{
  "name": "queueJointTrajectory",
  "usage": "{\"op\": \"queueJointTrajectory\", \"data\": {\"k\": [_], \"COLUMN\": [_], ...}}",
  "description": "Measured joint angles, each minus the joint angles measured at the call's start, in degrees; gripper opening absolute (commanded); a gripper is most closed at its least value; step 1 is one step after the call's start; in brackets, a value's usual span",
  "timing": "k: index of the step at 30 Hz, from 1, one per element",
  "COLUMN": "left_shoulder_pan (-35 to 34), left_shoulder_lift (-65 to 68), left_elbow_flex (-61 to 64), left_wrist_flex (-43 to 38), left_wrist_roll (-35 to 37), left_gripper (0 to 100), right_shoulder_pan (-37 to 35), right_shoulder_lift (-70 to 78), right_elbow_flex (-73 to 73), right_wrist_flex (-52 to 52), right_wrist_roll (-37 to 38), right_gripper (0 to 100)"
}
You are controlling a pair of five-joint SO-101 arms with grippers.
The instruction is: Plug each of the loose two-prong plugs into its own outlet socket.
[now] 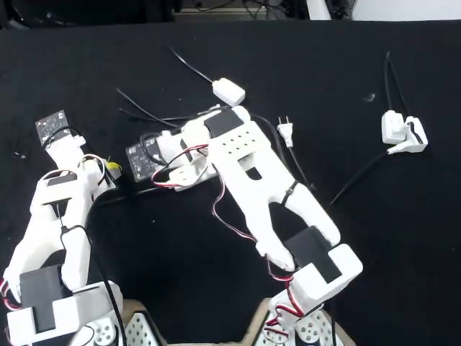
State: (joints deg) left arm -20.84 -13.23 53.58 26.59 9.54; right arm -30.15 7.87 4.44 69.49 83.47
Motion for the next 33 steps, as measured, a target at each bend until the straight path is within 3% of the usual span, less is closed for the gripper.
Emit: {"op": "queueJointTrajectory", "data": {"k": [9,33], "left_shoulder_pan": [0.0,0.0], "left_shoulder_lift": [0.0,0.0], "left_elbow_flex": [0.44,0.62], "left_wrist_flex": [-0.18,-0.18], "left_wrist_roll": [0.0,0.0], "left_gripper": [26,26], "right_shoulder_pan": [0.09,1.67], "right_shoulder_lift": [0.0,5.63], "right_elbow_flex": [-1.41,-7.65], "right_wrist_flex": [1.67,0.62], "right_wrist_roll": [3.6,3.78], "right_gripper": [1.1,1.1]}}
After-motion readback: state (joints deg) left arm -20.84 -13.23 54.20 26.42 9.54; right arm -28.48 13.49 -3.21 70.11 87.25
